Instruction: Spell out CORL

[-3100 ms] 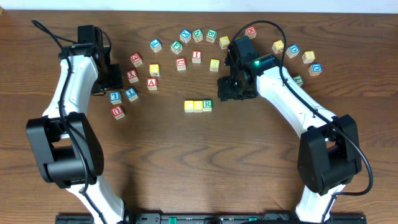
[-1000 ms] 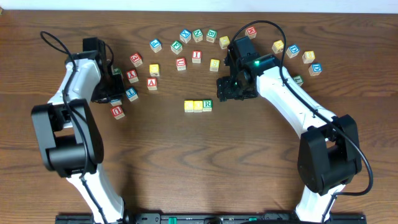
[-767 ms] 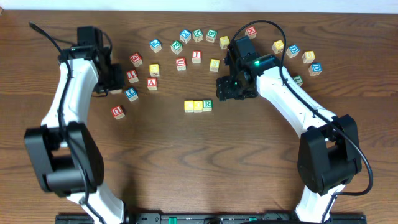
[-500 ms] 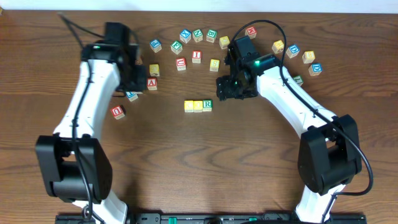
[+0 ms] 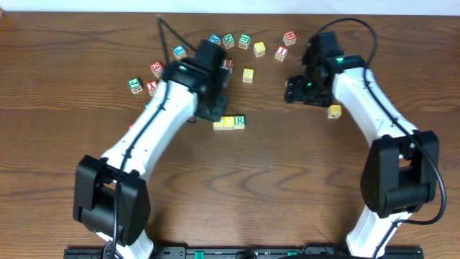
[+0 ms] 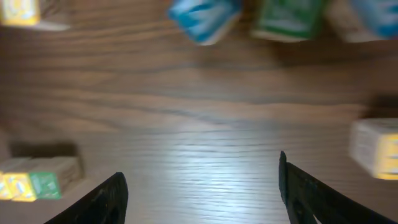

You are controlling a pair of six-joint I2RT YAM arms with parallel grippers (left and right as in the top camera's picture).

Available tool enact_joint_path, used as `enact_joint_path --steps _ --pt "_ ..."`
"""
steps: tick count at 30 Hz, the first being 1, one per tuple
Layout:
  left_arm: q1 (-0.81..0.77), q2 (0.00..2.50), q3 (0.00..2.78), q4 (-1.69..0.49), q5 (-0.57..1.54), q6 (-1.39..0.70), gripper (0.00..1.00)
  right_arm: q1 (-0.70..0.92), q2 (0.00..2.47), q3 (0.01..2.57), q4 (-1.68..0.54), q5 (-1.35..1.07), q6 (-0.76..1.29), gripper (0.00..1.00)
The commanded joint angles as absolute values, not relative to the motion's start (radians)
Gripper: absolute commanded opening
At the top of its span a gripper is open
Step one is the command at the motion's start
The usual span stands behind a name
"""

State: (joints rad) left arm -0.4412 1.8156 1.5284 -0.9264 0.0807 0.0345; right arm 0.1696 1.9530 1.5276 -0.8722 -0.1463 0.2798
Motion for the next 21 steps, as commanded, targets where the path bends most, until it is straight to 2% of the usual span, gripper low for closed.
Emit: enact_joint_path --steps 1,6,12,21 --pt "-0.517 1.819 1.533 -0.889 0.090 0.052 0.27 0.093 1.939 1.544 -0.887 -0.174 0.257 0.74" --pt "-0.614 1.840 1.520 -0.797 0.089 0.052 0.27 0.030 1.939 1.544 -0.918 -0.284 0.154 0.76" --pt "-0.694 1.930 1.515 -0.706 0.090 0.052 0.27 0.021 1.939 1.544 -0.947 -0.287 0.120 0.77" --pt "-0.752 2.065 1.515 -0.687 0.090 0.052 0.27 0.021 1.939 1.544 -0.973 -0.287 0.113 0.77"
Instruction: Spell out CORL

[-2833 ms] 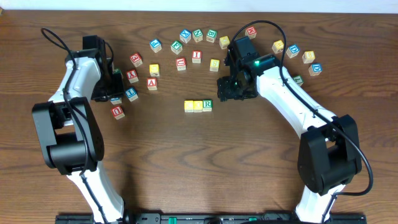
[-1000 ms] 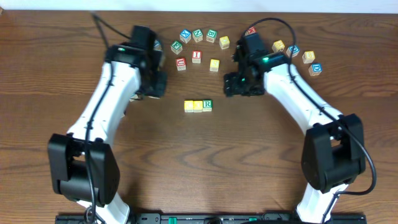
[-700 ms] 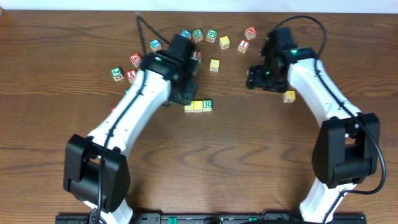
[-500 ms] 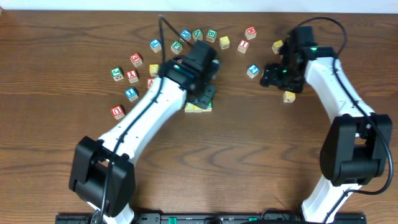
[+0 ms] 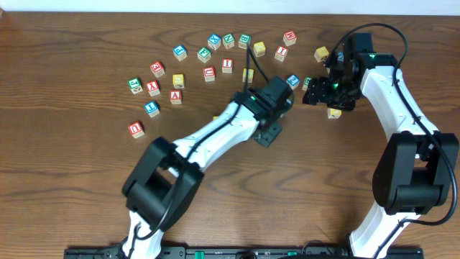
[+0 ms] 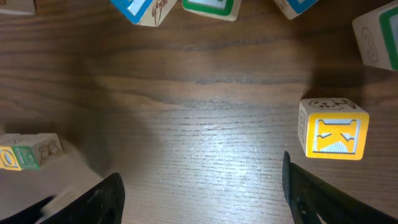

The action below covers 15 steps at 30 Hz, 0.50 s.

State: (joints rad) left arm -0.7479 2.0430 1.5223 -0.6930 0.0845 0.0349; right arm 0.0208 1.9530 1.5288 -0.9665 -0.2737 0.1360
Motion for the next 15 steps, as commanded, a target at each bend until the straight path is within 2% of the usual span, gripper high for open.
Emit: enact_joint_path --steps 1,10,13,15 --pt "-0.752 2.069 1.515 -0.684 0.090 0.052 0.27 0.021 1.939 1.544 -0.974 -0.287 0.112 0.77" --pt "-0.752 2.085 1.515 -0.645 0.105 0.052 0.29 0.021 1.939 1.544 -0.979 -0.282 0.106 0.77" --pt "-0.752 2.085 1.515 -0.645 0.105 0.052 0.38 0.021 1.939 1.544 -0.979 -0.278 0.095 0.77" --pt "-0.752 2.085 1.515 -0.642 0.105 0.052 0.39 0.021 1.939 1.544 -0.979 -0.266 0.095 0.77"
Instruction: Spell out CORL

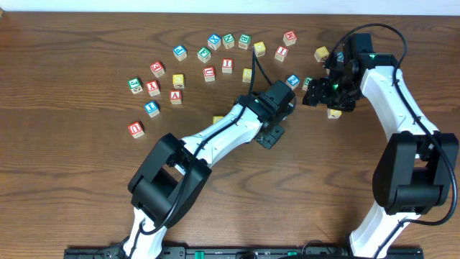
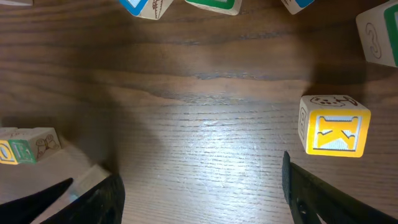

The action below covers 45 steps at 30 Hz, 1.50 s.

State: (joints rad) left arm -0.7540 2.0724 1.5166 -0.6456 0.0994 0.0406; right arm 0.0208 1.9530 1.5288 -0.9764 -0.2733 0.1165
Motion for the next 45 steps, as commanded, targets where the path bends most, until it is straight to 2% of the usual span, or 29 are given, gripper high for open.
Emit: enact_joint_path --steps 1,12,18,22,28,32,35,39,45 --pt "-0.752 2.085 1.515 -0.640 0.104 0.052 0.39 0.021 1.939 1.544 -0.979 -0.264 0.095 0.78" --pt "-0.715 2.053 1.546 -0.627 0.104 0.051 0.40 0.020 1.939 1.544 -0.963 -0.257 0.096 0.82" --pt "-0.611 1.892 1.556 -0.634 0.104 0.024 0.40 0.022 1.939 1.544 -0.957 -0.267 0.095 0.86" --pt "-0.519 1.764 1.555 -0.656 0.104 -0.010 0.39 0.044 1.939 1.544 -0.934 -0.321 0.040 0.82" --pt "-0.342 1.626 1.555 -0.757 0.101 -0.025 0.39 0.151 1.940 1.544 -0.904 -0.349 -0.098 0.81" --pt "-0.213 1.614 1.555 -0.820 0.020 -0.092 0.39 0.268 1.950 1.544 -0.901 -0.231 -0.114 0.80" --pt "-0.098 1.632 1.555 -0.853 0.014 -0.119 0.39 0.366 1.967 1.544 -0.902 -0.113 -0.113 0.74" --pt "-0.003 1.654 1.555 -0.864 0.015 -0.157 0.39 0.419 1.977 1.543 -0.922 -0.096 -0.114 0.74" --pt "0.047 1.663 1.553 -0.867 0.015 -0.163 0.39 0.467 1.982 1.530 -0.946 -0.145 -0.205 0.77"
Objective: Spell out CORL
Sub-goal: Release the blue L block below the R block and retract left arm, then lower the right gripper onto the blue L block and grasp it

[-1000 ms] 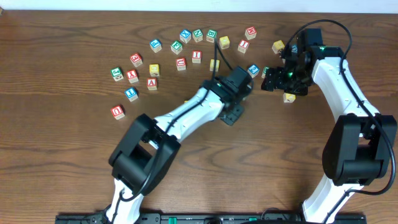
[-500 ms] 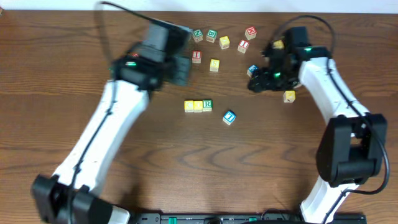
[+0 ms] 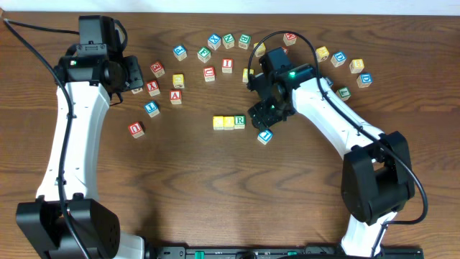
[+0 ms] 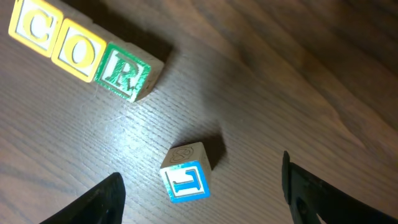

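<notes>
Yellow C point(image 4: 31, 25), yellow O point(image 4: 76, 51) and green R point(image 4: 123, 73) blocks stand in a row; in the overhead view the row point(image 3: 229, 122) is mid-table. A blue L block point(image 4: 186, 178) lies askew a short way from the R, apart from it, also seen as the L point(image 3: 264, 136). My right gripper point(image 4: 200, 190) hangs open over the L, one finger on each side, not touching it; from above the right gripper point(image 3: 263, 121) is just behind the L. My left gripper point(image 3: 131, 75) is far left among loose blocks; its jaws are hard to read.
Loose letter blocks arc along the back point(image 3: 215, 41). Several more sit at the left point(image 3: 152, 108) and a red one point(image 3: 136, 129) nearer. Another group lies at the back right point(image 3: 355, 65). The right arm point(image 3: 323, 108) crosses the right half.
The left arm has gone from beside the row to the far left. A blue L block now lies where it was. My right gripper has moved from the back right to over the L.
The left gripper was over the C, O, R row while the right gripper hung open right of centre. Then the left arm reached just right of the row and the right gripper waited by a K block. Now the L lies there under my open right gripper.
</notes>
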You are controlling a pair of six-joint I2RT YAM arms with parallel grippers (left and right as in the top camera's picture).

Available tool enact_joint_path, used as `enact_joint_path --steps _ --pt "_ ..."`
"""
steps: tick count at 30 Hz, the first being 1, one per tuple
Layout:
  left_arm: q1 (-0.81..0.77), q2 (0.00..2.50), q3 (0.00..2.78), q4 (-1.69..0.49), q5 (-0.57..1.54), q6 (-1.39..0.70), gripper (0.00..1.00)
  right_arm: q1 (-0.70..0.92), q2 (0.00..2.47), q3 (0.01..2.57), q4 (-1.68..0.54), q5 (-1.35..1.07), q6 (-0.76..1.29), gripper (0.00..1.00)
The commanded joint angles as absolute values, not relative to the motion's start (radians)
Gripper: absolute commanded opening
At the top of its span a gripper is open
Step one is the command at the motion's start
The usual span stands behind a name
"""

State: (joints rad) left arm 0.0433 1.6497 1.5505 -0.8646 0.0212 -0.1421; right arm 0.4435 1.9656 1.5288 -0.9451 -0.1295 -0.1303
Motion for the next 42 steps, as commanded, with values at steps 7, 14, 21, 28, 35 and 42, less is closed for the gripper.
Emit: enact_joint_path --steps 7,14,21,28,35,42 --pt "0.047 1.663 1.532 -0.867 0.015 -0.220 0.39 0.498 1.982 1.467 -0.909 -0.151 -0.243 0.79" --pt "0.047 1.663 1.508 -0.870 0.015 -0.224 0.39 0.497 1.982 1.378 -0.822 -0.107 -0.199 0.73" --pt "0.047 1.663 1.508 -0.870 0.015 -0.224 0.39 0.497 1.982 1.356 -0.812 -0.084 -0.171 0.63" --pt "0.047 1.663 1.508 -0.870 0.015 -0.224 0.39 0.498 1.982 1.343 -0.812 -0.077 -0.149 0.47" --pt "0.047 1.663 1.508 -0.870 0.015 -0.224 0.39 0.497 1.982 1.343 -0.807 -0.031 -0.062 0.39" --pt "0.047 1.663 1.508 -0.870 0.015 -0.233 0.39 0.497 1.982 1.343 -0.769 0.020 0.250 0.36"
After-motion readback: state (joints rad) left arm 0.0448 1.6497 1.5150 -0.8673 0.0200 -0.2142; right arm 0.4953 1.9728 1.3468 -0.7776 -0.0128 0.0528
